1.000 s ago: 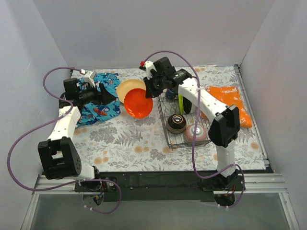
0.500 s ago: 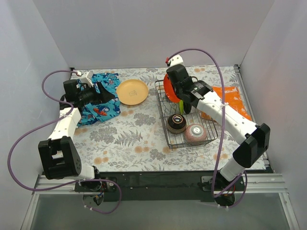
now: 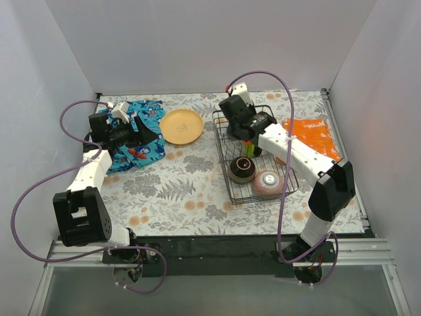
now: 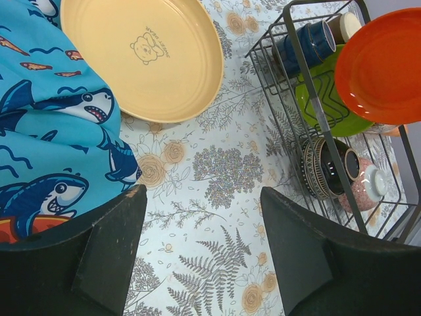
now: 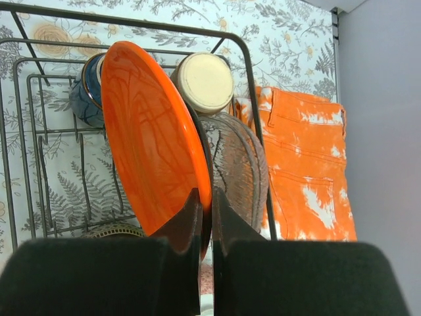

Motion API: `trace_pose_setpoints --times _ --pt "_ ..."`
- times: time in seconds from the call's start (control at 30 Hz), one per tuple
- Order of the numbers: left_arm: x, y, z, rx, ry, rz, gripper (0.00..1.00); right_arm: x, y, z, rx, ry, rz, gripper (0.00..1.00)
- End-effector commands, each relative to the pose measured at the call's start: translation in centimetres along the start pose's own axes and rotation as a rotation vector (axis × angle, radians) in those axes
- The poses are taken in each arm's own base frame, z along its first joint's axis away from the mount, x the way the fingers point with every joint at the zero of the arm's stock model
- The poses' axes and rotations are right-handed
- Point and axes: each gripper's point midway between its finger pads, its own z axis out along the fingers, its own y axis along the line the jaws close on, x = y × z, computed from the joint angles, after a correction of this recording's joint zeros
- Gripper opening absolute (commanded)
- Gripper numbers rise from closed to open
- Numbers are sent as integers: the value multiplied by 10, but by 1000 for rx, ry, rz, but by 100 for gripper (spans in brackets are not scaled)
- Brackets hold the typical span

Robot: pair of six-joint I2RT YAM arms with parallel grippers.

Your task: Load the mixed dishes into the dish rack

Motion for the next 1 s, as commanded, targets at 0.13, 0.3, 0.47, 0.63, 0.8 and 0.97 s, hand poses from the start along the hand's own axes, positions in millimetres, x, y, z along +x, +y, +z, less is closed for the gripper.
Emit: trace_pose_setpoints --times 0.13,0.3,0.47,0.63,0.8,0.97 --pt "-3 -5 -5 11 -13 9 69 -19 20 8 -4 -13 41 1" --pt "-2 -1 -3 7 -8 2 69 0 27 8 0 22 -32 1" --pt "-2 7 3 -2 -9 -12 71 19 37 -1 -40 44 -70 5" --pt "-9 25 20 -23 -23 -24 80 6 35 -5 -50 21 -58 45" --pt "-35 57 47 -62 -37 10 79 -7 33 -13 -82 -20 -13 52" --pt "-55 91 83 -56 -43 50 79 -22 57 -25 -259 -52 -16 56"
